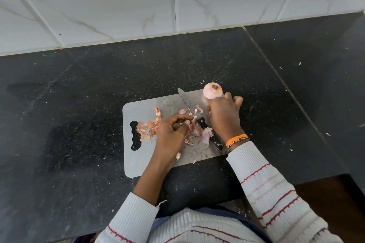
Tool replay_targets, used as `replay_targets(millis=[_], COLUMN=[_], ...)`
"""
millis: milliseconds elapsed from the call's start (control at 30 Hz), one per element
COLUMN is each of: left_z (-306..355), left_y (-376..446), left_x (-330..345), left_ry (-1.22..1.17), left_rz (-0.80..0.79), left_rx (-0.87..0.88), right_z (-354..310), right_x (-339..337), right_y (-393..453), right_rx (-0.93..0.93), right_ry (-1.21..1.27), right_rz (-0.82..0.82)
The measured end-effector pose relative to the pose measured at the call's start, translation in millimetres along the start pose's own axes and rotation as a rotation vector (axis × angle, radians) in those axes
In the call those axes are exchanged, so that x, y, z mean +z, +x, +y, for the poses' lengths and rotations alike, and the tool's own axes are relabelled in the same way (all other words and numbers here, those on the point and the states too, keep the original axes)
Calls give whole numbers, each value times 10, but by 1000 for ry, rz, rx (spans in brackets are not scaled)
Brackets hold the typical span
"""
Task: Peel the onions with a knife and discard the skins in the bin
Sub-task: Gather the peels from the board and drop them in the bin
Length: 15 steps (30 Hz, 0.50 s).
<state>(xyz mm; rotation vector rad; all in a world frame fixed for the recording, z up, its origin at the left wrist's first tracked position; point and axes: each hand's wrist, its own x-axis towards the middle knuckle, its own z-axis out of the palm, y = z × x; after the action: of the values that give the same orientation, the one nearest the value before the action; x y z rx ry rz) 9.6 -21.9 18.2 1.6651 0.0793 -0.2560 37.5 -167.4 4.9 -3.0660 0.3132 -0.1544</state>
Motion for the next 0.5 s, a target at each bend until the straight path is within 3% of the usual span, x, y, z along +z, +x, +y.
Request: replay_targets(millis=[167,300,500], left_z=[-2,-1,-25], left_y=[1,1,-24], left_x=[-33,-61,-65], left_ry=[-36,-64,-51], left_rz=[37,117,86], left_rx=[17,36,13], right_z=[-63,-163,-78], right_x=[-97,-186,-334], right_y=[-76,-239,-382], right_rx=[-38,-253,-52], right_ry=[222,297,448], right_rz=[34,-173,13])
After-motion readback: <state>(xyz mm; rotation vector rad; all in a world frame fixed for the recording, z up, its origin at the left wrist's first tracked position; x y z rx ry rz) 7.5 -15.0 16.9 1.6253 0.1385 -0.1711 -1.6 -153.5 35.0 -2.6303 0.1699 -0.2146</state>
